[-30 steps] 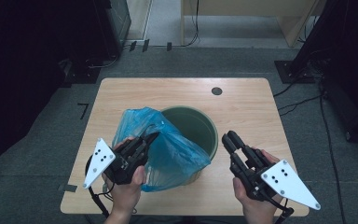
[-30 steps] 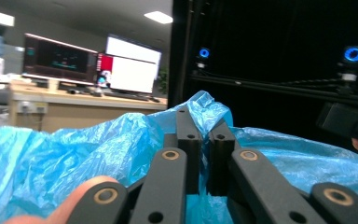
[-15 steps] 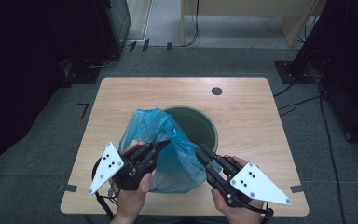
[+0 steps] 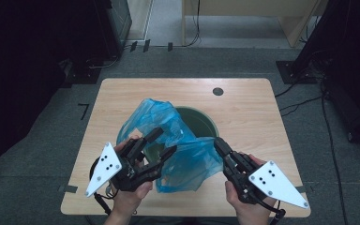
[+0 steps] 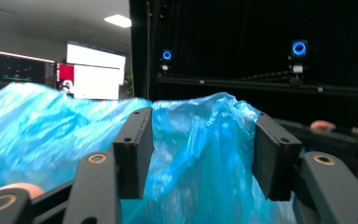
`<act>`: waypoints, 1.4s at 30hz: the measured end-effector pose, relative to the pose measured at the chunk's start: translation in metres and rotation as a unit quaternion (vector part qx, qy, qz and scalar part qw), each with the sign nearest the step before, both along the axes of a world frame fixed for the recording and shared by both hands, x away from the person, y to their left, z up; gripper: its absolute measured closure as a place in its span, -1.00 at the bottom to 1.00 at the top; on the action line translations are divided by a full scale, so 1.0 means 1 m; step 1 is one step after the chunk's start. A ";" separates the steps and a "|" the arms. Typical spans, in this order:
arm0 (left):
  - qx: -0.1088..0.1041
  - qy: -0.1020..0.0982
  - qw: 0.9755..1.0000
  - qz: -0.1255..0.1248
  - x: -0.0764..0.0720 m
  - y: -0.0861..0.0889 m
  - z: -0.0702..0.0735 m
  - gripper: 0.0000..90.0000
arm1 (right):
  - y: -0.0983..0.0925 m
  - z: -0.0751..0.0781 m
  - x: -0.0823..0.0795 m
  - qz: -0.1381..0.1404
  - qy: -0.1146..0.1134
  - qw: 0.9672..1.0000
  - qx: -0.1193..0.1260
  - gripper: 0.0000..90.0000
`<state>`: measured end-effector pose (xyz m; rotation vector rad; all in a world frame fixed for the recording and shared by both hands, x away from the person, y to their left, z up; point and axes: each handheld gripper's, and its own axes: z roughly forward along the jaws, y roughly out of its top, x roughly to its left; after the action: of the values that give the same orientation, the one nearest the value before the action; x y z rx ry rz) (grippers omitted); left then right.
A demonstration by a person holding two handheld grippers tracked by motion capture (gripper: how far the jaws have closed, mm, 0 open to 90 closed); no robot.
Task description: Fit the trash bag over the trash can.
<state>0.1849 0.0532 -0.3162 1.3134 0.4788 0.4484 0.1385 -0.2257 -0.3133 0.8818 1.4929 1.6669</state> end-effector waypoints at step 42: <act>-0.056 0.157 0.980 0.111 0.060 0.043 -0.036 -0.14 | -0.027 0.017 -0.013 0.062 -0.093 0.993 0.026 1.00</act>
<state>0.2447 0.0965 -0.3518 1.2319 0.9072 0.3928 0.1251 -0.2527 -0.2966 0.6516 1.4071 1.8316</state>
